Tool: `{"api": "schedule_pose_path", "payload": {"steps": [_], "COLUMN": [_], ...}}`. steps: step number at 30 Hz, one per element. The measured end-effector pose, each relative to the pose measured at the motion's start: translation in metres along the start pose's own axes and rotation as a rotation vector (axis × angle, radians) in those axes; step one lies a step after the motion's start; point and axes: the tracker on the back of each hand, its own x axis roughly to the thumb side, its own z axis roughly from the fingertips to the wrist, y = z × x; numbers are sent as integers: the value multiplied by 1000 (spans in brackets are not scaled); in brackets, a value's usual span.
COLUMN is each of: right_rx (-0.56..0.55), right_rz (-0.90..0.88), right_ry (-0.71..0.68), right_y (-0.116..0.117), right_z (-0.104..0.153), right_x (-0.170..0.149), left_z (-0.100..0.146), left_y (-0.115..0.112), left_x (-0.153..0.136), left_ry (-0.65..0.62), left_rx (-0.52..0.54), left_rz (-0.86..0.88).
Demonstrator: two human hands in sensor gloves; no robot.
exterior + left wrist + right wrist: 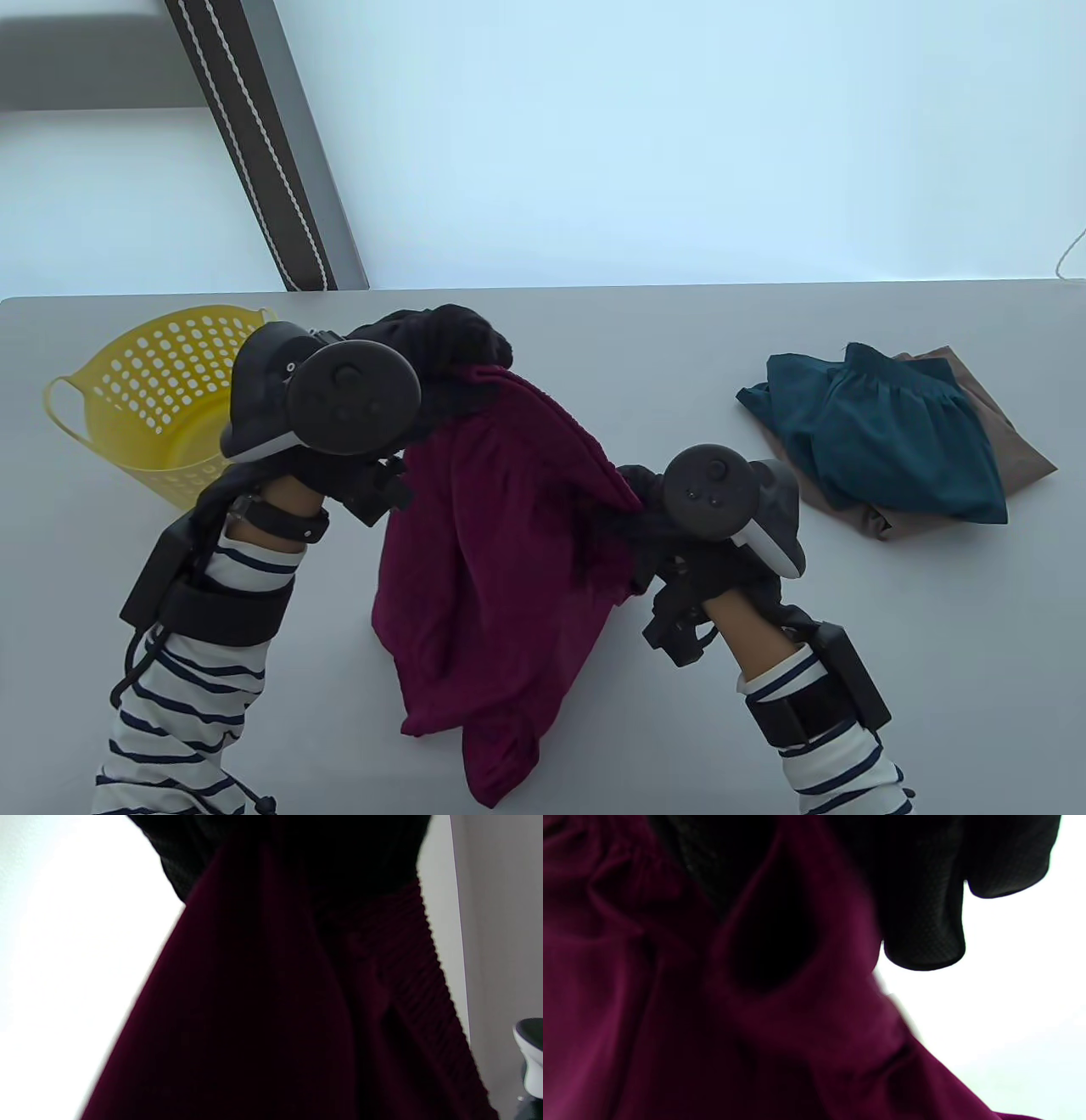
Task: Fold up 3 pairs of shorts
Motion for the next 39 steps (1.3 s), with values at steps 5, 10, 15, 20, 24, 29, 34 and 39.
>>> {"api": "schedule_pose_path", "payload": {"steps": [5,10,15,20,24,29,34,39], "right_rx": [-184,-266,-367,-548,-667,-526,-283,19], "right_rz": [120,153,133,235,218,-19,444,560], "right_ry": [31,-118,-261,-339,-406,-491,-239,96], "right_y": [-47,-97,-137,-161,-177,-200,-193,-144], "right_z": [0,16,41,73,103,111,70,-13], "right_x": [10,43,76,100,107,104,97,68], "left_z": [27,48,66,80,91,84,50,-2], "left_y": [18,39,60,74,88,94,61,-18], "left_x": [-25,-31,-16,-5,-10,-23,-38,-45], "left_ry": [80,64,66,48,-14,-92,13,193], "left_rx": [110,173,302,292,209,40,-128,-362], "left_rz": [-24,-118,-426,-497,-221,161,42,-462]}}
